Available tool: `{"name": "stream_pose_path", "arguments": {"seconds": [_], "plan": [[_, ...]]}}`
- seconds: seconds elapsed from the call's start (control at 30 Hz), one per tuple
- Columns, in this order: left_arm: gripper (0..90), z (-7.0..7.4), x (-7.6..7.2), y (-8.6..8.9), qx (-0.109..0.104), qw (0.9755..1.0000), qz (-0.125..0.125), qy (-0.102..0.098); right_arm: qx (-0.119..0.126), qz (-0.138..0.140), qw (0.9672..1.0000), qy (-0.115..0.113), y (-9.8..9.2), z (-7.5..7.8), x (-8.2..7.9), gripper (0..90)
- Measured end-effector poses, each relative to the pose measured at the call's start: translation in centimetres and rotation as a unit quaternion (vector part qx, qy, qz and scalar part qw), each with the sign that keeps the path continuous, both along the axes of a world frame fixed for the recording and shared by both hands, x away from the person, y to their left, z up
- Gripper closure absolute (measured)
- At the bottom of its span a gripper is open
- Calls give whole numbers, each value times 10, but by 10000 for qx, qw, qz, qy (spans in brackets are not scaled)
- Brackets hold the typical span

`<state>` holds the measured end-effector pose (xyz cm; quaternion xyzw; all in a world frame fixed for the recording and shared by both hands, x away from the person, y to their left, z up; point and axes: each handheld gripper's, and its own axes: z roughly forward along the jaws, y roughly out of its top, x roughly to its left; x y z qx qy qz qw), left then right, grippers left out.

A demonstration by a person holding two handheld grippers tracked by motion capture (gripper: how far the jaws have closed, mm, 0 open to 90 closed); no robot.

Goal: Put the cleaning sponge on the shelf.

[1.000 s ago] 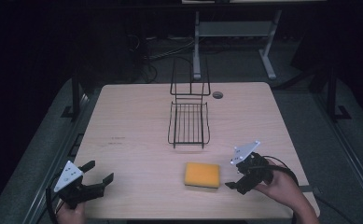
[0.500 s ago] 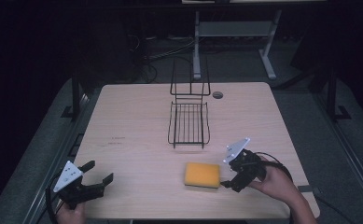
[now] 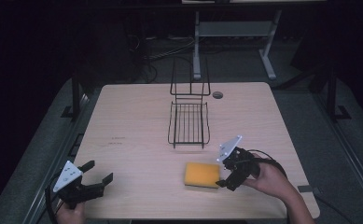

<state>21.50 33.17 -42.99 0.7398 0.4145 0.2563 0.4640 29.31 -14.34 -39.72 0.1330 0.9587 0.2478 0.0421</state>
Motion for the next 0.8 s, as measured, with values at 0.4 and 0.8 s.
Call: {"name": "stream_pose_path", "arguments": {"seconds": [0.4, 0.8], "plan": [[134, 0, 0, 1, -13, 10000, 8, -12, -108, 242, 9996, 110, 22, -3, 6, 155], [134, 1, 0, 1, -28, 10000, -6, -12, -245, 326, 9988, 266, 37, -11, 17, 155]]}}
